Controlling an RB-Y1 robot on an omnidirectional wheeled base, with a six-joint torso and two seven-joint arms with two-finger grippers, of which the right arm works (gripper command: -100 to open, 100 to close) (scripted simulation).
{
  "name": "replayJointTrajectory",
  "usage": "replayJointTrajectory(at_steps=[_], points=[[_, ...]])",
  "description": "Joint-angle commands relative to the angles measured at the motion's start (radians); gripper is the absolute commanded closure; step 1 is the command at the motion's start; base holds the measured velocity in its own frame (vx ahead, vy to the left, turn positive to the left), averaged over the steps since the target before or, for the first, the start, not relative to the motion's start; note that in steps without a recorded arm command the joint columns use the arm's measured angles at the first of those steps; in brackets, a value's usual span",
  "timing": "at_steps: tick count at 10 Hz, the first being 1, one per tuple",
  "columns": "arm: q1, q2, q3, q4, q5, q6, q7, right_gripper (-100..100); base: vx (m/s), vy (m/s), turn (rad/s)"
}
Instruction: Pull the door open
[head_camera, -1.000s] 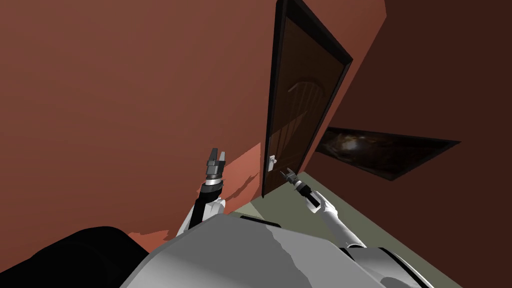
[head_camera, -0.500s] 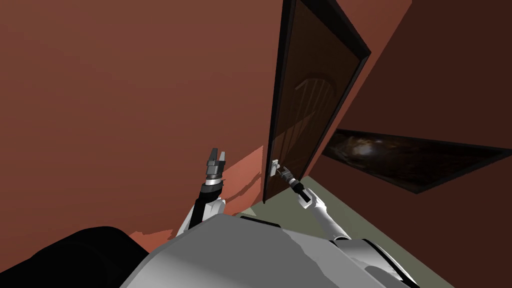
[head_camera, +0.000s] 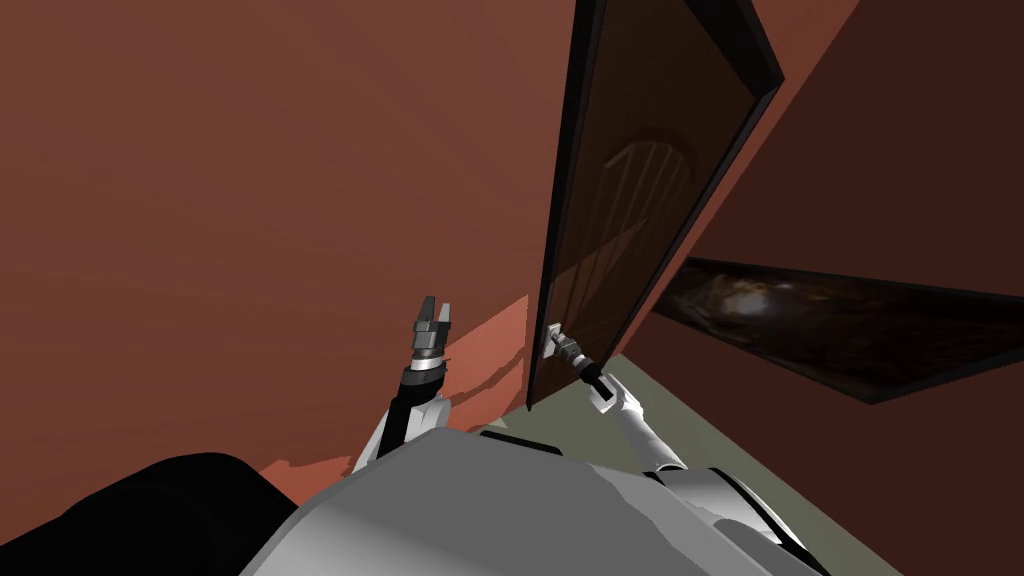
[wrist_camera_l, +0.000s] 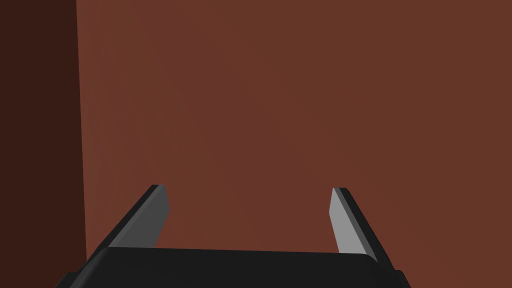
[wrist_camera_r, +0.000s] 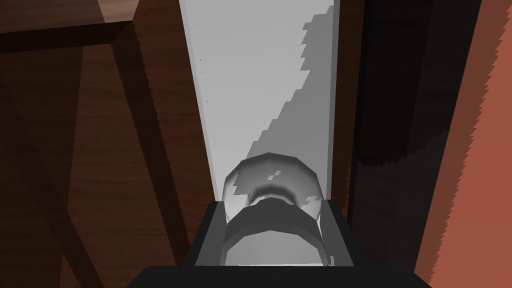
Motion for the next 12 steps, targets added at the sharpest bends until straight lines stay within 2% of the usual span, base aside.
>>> replayJointTrajectory(at_steps=[1,4,6,12], points=[[0.001,-0.001,-0.001,0.000,0.000,0.000,0.000,100,-0.016,-0.001,-0.006],[0.001,-0.001,-0.001,0.000,0.000,0.000,0.000,100,-0.002,-0.001,-0.001],[0.001,0.002,-0.005,0.000,-0.037,0.006,-0.050,100,-0.053,-0.068,0.142],[-0.001,0.009,-0.016,-0.003,-0.114,0.016,-0.152,100,-0.067,-0.075,0.109]])
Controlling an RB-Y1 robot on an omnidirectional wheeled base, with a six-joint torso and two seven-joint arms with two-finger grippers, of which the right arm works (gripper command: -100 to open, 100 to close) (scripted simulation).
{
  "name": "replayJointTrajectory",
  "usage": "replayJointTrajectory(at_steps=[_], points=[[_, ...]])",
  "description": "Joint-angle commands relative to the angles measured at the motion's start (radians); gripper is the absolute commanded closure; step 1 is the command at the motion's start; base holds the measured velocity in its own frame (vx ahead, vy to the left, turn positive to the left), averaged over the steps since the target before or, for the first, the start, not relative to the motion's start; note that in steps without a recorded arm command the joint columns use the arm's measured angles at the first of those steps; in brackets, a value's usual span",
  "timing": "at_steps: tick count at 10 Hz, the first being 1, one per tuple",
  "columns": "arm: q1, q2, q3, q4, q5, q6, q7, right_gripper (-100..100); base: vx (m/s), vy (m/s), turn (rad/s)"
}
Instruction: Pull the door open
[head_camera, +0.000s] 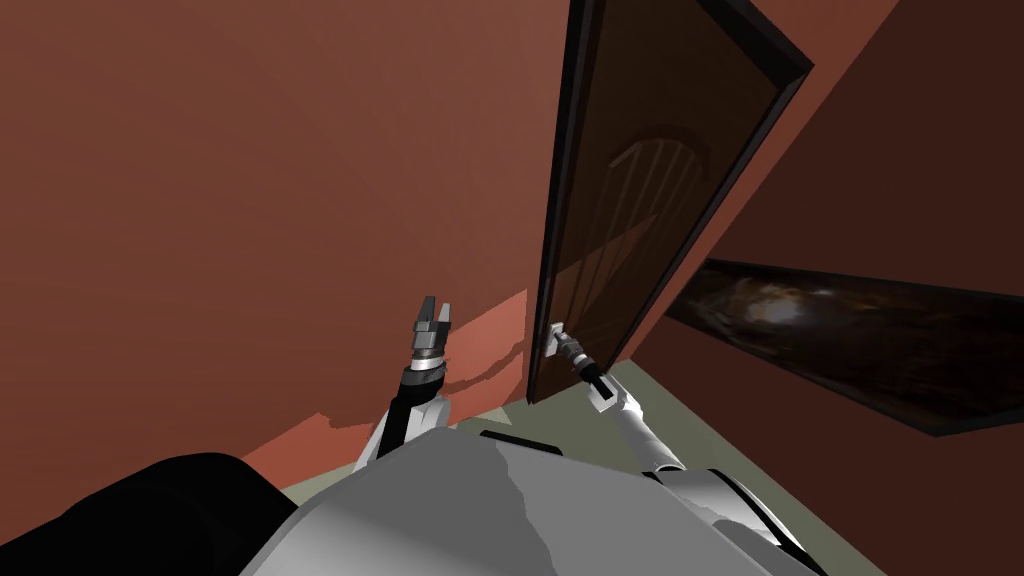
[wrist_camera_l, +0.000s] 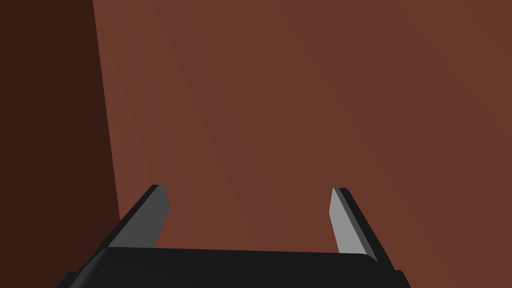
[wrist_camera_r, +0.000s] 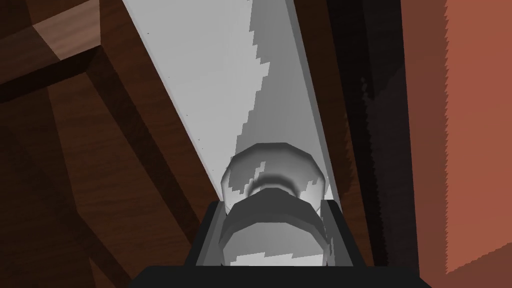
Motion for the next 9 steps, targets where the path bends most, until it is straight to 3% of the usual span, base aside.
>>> replayJointTrajectory(at_steps=[1,9], points=[[-0.005,0.001,-0.005,-0.002,-0.023,-0.002,-0.031,100,-0.048,-0.069,0.112],[-0.007,0.013,-0.023,-0.007,-0.155,0.015,-0.208,100,-0.067,-0.077,0.134]])
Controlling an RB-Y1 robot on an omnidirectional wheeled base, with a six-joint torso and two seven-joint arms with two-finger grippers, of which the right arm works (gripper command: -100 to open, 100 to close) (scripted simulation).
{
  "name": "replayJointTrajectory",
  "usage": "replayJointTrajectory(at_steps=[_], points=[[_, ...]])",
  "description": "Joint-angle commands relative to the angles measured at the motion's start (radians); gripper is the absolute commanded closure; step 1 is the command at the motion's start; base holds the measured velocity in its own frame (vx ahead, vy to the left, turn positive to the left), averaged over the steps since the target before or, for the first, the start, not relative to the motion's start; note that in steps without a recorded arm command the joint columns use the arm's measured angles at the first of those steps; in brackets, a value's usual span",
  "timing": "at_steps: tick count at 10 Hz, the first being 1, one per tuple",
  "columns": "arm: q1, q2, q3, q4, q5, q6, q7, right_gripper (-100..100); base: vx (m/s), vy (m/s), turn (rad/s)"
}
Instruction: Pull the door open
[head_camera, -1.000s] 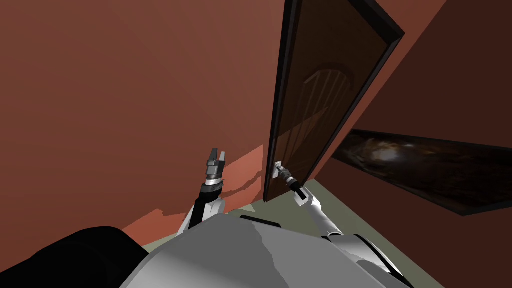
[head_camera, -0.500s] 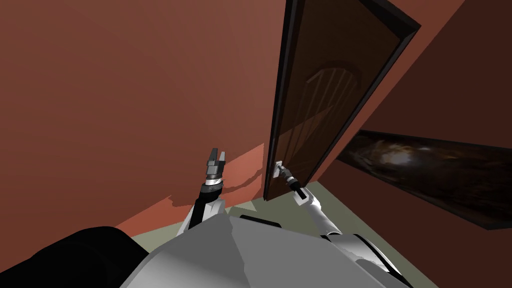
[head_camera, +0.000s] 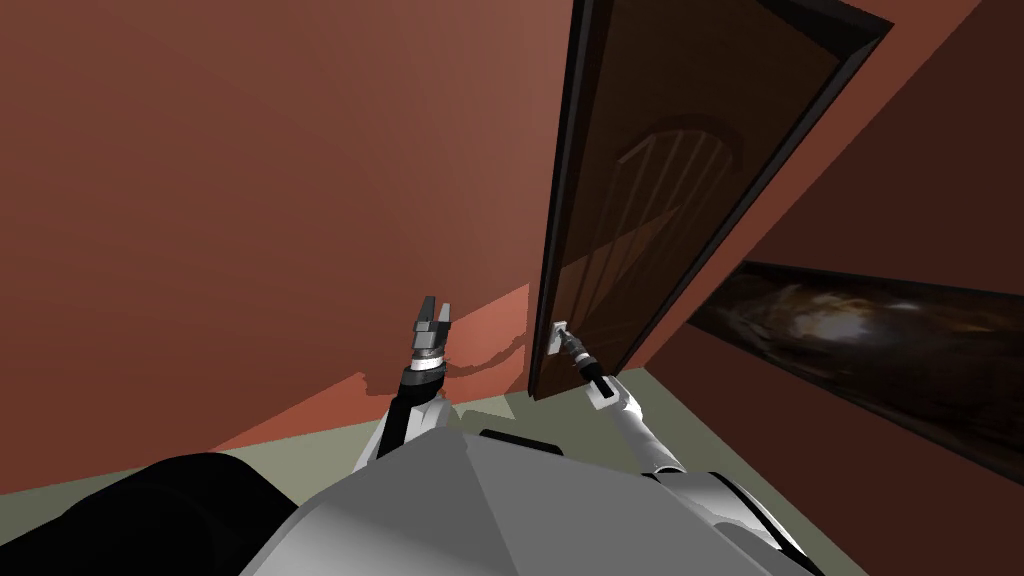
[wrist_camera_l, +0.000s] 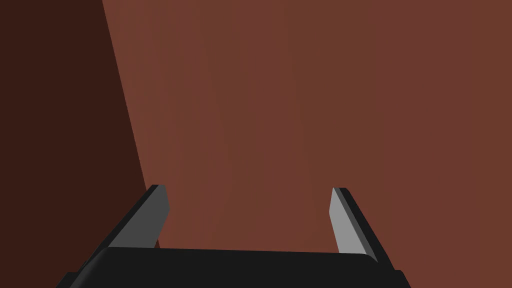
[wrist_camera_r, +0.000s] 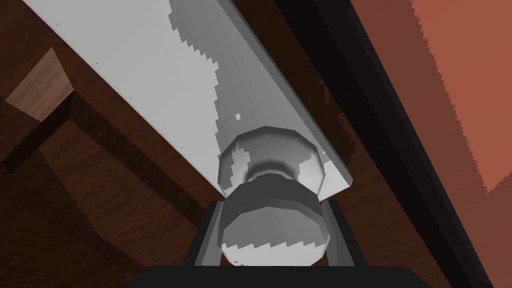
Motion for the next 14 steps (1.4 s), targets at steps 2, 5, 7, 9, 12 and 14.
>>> replayJointTrajectory(at_steps=[2,5,7,9,12,14], points=[[-0.017,0.007,-0.012,0.015,-0.052,-0.010,-0.064,100,-0.065,-0.084,0.155],[-0.018,0.013,-0.021,0.013,-0.112,-0.001,-0.144,100,-0.082,-0.069,0.152],[-0.018,0.017,-0.027,0.012,-0.154,0.005,-0.200,100,-0.082,-0.098,0.174],[-0.019,0.021,-0.033,0.011,-0.196,0.011,-0.257,100,-0.085,-0.079,0.179],[-0.019,0.023,-0.036,0.010,-0.219,0.014,-0.287,100,-0.039,-0.044,0.073],[-0.020,0.028,-0.043,0.009,-0.263,0.020,-0.347,100,-0.048,-0.038,0.142]])
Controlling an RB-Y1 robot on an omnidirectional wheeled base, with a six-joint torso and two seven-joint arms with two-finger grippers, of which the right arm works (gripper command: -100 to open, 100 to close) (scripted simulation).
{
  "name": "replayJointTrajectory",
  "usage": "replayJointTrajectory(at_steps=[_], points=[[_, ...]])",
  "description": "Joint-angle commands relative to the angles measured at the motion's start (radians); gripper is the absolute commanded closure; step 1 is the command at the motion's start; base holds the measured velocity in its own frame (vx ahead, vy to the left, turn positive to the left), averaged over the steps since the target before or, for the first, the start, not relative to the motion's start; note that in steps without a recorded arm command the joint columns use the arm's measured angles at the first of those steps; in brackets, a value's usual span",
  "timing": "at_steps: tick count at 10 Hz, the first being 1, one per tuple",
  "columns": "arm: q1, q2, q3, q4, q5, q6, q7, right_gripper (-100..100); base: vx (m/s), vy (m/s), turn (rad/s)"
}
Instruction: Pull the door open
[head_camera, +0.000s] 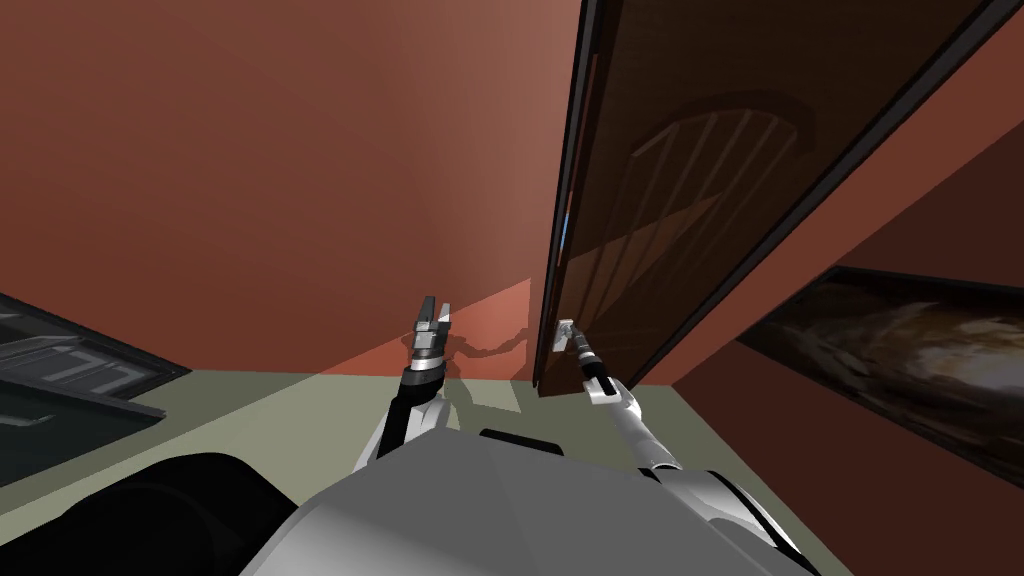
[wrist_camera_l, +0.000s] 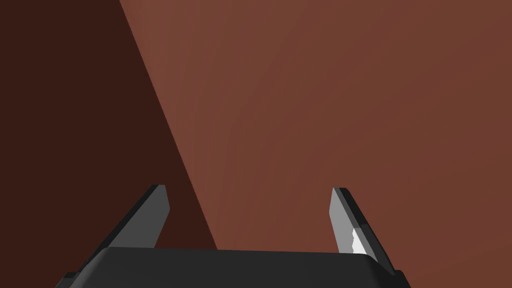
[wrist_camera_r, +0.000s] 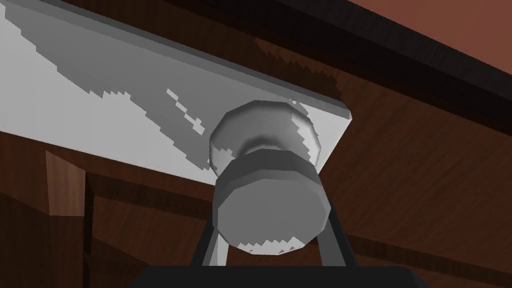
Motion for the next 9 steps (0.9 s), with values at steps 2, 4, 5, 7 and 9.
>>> replayJointTrajectory(at_steps=[2,4,5,7,9], points=[[-0.010,0.014,-0.004,-0.010,-0.057,-0.001,-0.078,100,-0.079,-0.082,0.192],[-0.010,0.017,-0.007,-0.011,-0.079,0.003,-0.111,100,-0.062,-0.065,0.116],[-0.011,0.019,-0.011,-0.011,-0.102,0.006,-0.142,100,-0.045,-0.031,0.085],[-0.011,0.021,-0.014,-0.012,-0.125,0.010,-0.172,100,-0.059,-0.054,0.143],[-0.011,0.026,-0.021,-0.013,-0.170,0.017,-0.234,100,-0.059,-0.047,0.128]])
